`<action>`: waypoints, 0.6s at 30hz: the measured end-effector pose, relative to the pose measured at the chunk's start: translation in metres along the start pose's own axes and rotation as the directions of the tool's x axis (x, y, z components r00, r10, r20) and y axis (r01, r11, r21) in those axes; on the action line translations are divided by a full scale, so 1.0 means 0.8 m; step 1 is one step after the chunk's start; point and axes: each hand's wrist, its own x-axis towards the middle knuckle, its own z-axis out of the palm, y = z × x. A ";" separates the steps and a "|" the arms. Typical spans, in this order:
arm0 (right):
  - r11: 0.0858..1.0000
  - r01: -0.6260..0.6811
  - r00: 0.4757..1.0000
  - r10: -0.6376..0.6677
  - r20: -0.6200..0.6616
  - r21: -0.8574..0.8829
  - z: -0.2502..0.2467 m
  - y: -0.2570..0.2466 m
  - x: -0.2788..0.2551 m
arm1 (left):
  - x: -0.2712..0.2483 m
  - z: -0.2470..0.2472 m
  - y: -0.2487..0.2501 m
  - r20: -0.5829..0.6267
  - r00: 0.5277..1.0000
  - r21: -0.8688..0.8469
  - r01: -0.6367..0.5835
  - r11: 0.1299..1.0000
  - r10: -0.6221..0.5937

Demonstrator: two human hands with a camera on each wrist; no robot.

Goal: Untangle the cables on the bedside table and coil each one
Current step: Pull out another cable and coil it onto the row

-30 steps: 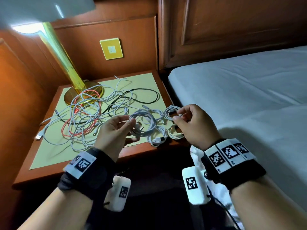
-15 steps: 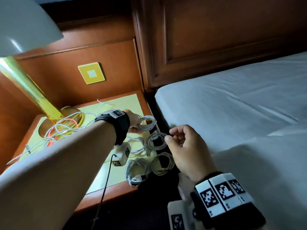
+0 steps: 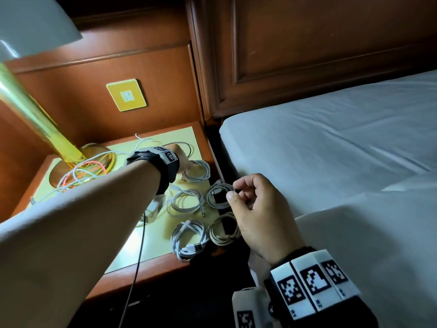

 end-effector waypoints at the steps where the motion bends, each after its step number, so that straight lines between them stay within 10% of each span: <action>1: 1.000 0.001 1.000 -0.001 0.002 -0.002 0.000 0.000 0.000 | -0.009 -0.003 0.002 -0.007 1.000 0.003 0.004 1.000 -0.004; 18: 0.987 0.046 0.989 -0.023 0.147 -0.157 0.014 0.004 -0.006 | -0.109 -0.070 -0.054 -0.074 0.996 -0.376 -0.070 0.924 0.046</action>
